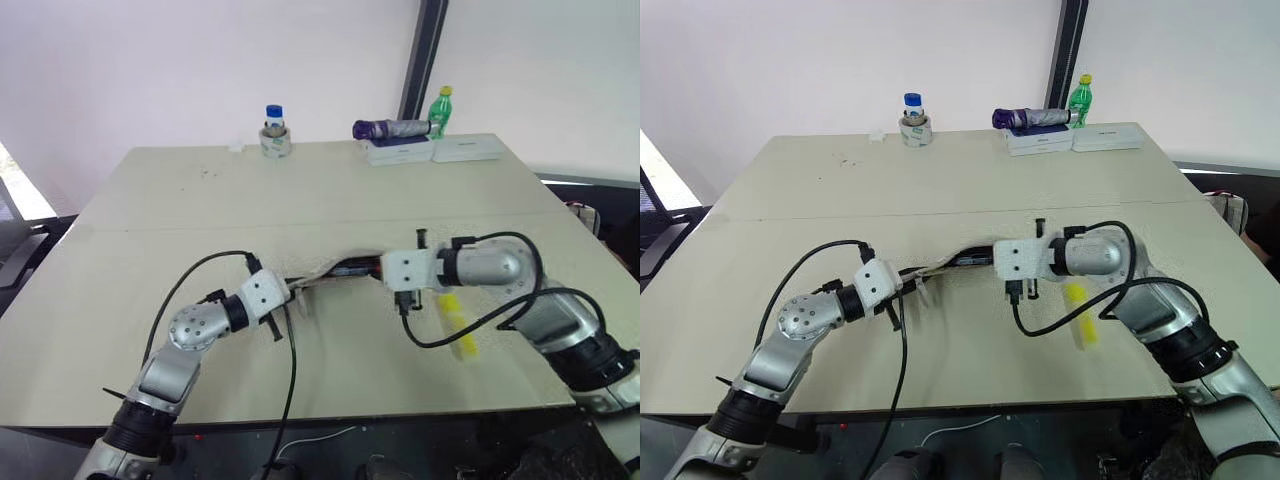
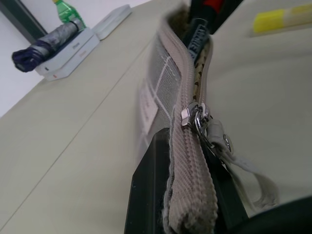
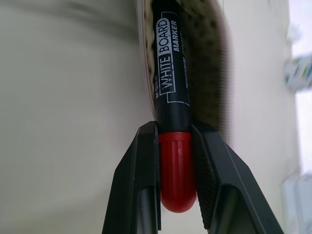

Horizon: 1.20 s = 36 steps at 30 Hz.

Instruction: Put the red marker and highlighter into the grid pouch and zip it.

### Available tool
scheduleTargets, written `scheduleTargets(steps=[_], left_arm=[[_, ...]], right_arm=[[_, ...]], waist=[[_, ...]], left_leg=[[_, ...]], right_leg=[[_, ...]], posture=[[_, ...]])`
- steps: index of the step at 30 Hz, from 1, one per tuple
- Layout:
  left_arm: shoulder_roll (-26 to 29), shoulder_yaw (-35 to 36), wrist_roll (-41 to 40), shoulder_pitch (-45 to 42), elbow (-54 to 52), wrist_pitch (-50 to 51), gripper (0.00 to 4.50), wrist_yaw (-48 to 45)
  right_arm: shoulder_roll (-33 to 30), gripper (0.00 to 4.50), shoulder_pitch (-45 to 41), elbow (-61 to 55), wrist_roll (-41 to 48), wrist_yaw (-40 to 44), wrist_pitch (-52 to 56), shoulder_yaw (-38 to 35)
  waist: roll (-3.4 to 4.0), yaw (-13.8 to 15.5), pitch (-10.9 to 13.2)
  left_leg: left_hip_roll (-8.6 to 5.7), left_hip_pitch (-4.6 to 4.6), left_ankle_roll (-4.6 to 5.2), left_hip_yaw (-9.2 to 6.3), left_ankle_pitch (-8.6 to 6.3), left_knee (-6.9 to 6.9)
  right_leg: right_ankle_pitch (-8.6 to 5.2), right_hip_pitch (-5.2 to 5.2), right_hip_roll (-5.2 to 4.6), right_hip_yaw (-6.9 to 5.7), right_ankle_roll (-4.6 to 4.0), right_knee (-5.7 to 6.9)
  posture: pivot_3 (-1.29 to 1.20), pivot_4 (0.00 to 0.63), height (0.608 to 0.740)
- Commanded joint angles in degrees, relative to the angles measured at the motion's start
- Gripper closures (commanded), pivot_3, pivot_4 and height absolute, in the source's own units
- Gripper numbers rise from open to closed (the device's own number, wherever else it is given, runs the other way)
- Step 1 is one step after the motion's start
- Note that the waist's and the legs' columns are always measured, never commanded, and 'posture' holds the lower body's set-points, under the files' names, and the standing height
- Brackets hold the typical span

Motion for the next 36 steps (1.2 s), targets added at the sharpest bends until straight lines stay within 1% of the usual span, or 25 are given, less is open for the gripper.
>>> scheduleTargets(steps=[1, 5, 7, 8, 10, 12, 15, 19, 22, 24, 27, 31, 36], left_arm=[[0.43, -0.39, -2.38, -1.35, -1.06, -0.35, 4.50, -3.12], [0.54, -0.22, -2.25, -1.63, -0.99, 0.16, 4.50, -3.71], [0.32, 0.19, -2.07, -1.57, -0.88, 0.95, 4.50, -3.30], [0.10, 0.50, -2.17, -1.43, -0.86, 1.57, 4.50, -2.91], [-0.80, 1.33, -3.11, -0.83, -1.20, 3.67, 4.50, -1.86], [-1.54, 1.83, -3.90, -0.55, -1.65, 5.08, 4.50, -1.23], [-3.37, 2.71, -5.39, -0.63, -2.37, 8.02, 4.50, 0.86], [-5.78, 3.88, -5.38, -1.39, -1.88, 9.83, 4.50, 4.61], [-7.10, 4.13, -4.71, -2.05, -1.28, 10.69, 4.50, 7.18], [-7.50, 3.66, -3.87, -2.21, -0.80, 10.24, 4.50, 8.25], [-7.86, 2.86, -3.74, -2.18, -0.32, 9.56, 4.50, 8.44], [-8.36, 2.16, -3.58, -2.97, 0.86, 8.81, 4.50, 8.36], [-8.71, 1.11, -3.84, -3.97, 2.24, 7.54, 4.50, 6.55]], right_arm=[[2.88, 4.12, -2.74, -0.08, -1.70, -0.02, -3.79, 0.73], [5.11, 4.12, -3.24, -0.42, -1.15, 1.59, -3.44, 0.40], [5.45, 3.11, -3.51, -0.03, -1.24, 1.02, -3.07, -0.80], [5.44, 2.72, -3.74, 0.20, -1.16, 0.46, -2.76, -1.80], [4.90, 1.77, -4.22, 0.46, -0.31, 0.00, -1.56, -4.57], [4.59, 1.77, -4.41, 0.41, 0.42, -0.09, -0.76, -6.15], [4.61, 1.77, -3.90, -1.65, 3.85, 0.54, 3.53, -10.03], [2.39, 1.77, -1.88, -4.10, 8.86, 2.01, 12.89, -16.14], [-1.80, 1.77, 4.70, -7.42, 14.07, 4.27, 23.70, -21.60], [-3.41, 1.77, 10.42, -10.22, 18.60, 4.56, 35.33, -26.33], [-4.46, 1.77, 20.04, -13.76, 19.40, 0.70, 45.61, -31.04], [-3.99, 1.77, 27.70, -16.24, 20.36, -4.09, 53.40, -34.73], [-2.18, 1.77, 31.98, -19.30, 22.99, -9.06, 63.44, -37.13]], waist=[[0.00, 0.08, 0.00], [0.00, 0.12, 0.00], [0.00, 0.05, 0.00], [0.00, 0.04, 0.00], [0.00, 0.07, 0.00], [0.00, 0.20, 0.00], [0.00, 0.19, 0.00], [0.00, 0.25, 0.00], [-0.02, 1.17, -0.01], [-0.02, 1.53, -0.01], [-0.02, 1.54, -0.01], [-0.01, 1.32, -0.02], [-0.01, 1.47, -0.02]], left_leg=[[0.00, 0.00, 0.00, 0.00, 0.00, 0.00], [-0.01, -0.01, 0.00, -0.01, 0.00, 0.02], [-0.01, -0.01, 0.00, -0.01, 0.00, 0.02], [-0.01, 0.00, 0.00, -0.02, 0.00, 0.02], [-0.01, 0.00, 0.00, -0.02, 0.00, 0.02], [-0.02, -0.01, 0.00, -0.02, 0.00, 0.03], [-0.02, -0.01, 0.00, -0.03, 0.00, 0.04], [-0.02, -0.01, 0.00, -0.04, 0.00, 0.05], [-0.03, 0.00, 0.01, -0.06, -0.01, 0.07], [-0.02, 0.01, 0.02, -0.06, -0.01, 0.08], [-0.02, 0.01, 0.04, -0.06, -0.02, 0.09], [-0.02, 0.05, 0.04, -0.04, -0.02, 0.09], [-0.02, 0.10, 0.05, -0.04, -0.03, 0.10]], right_leg=[[0.00, 0.01, 0.00, 0.00, 0.00, -0.01], [0.00, 0.01, -0.01, 0.00, 0.00, -0.01], [0.00, 0.01, 0.00, 0.00, 0.00, -0.01], [0.00, 0.01, 0.00, 0.00, 0.00, -0.01], [0.00, 0.00, 0.00, 0.00, 0.00, 0.01], [0.00, 0.01, 0.00, 0.00, 0.00, 0.00], [0.00, 0.01, 0.00, 0.00, 0.00, 0.00], [0.00, 0.02, 0.00, -0.01, 0.00, 0.00], [0.00, 0.09, -0.01, -0.03, 0.00, -0.03], [0.00, 0.12, -0.01, -0.03, 0.00, -0.04], [0.00, 0.14, -0.03, -0.03, 0.00, -0.06], [0.01, 0.15, -0.03, -0.03, 0.00, -0.01], [0.01, 0.21, -0.02, -0.03, 0.00, 0.01]], posture=[[0.00, 0.150, 0.740], [0.00, 0.150, 0.740], [0.00, 0.150, 0.740], [0.00, 0.150, 0.740], [0.00, 0.150, 0.740], [0.00, 0.150, 0.740], [0.00, 0.150, 0.740], [0.00, 0.150, 0.740], [0.00, 0.150, 0.740], [0.00, 0.150, 0.740], [0.00, 0.150, 0.740], [0.00, 0.150, 0.740], [0.00, 0.150, 0.740]])
